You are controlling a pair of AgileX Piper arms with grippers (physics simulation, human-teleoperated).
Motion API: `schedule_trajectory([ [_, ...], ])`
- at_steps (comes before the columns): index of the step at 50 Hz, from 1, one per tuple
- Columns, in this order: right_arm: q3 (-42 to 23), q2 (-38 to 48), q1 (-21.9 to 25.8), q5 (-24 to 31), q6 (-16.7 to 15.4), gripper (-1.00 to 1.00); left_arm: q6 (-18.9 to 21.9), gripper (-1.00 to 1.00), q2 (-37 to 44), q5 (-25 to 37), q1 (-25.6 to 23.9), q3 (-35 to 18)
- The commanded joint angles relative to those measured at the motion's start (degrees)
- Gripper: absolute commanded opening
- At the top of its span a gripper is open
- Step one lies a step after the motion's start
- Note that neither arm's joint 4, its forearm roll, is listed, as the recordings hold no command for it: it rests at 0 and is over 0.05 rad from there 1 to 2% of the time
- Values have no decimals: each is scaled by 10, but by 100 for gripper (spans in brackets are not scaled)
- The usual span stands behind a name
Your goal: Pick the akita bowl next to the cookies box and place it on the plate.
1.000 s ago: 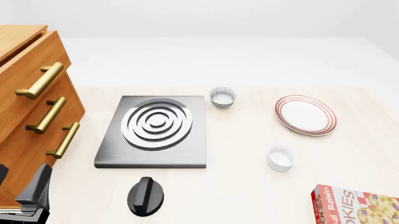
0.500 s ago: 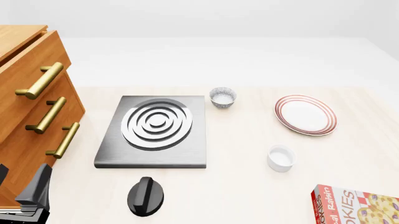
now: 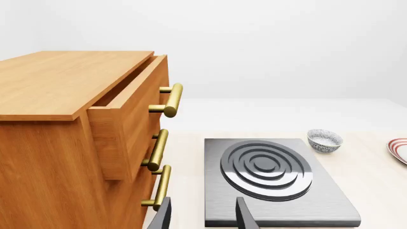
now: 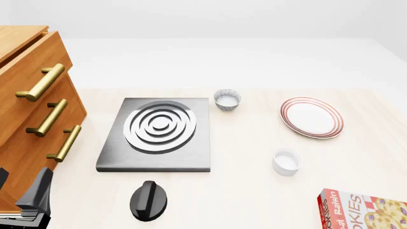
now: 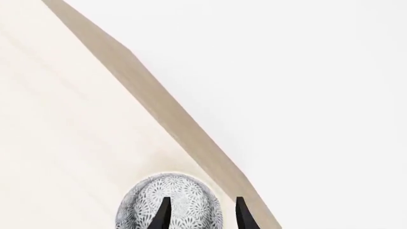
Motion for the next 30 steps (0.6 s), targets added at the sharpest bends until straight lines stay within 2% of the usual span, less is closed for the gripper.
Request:
schedule_trajectory([
  [1, 5, 10, 1, -8, -3, 100, 0, 100, 0, 0, 0, 0],
  [14, 7, 15, 9, -9, 0, 100, 0, 100, 0, 0, 0, 0],
  [15, 8, 14, 10, -9, 0, -100, 0, 100, 0, 0, 0, 0],
  [30, 27, -38, 1, 9, 2, -100, 0, 100, 0, 0, 0, 0],
])
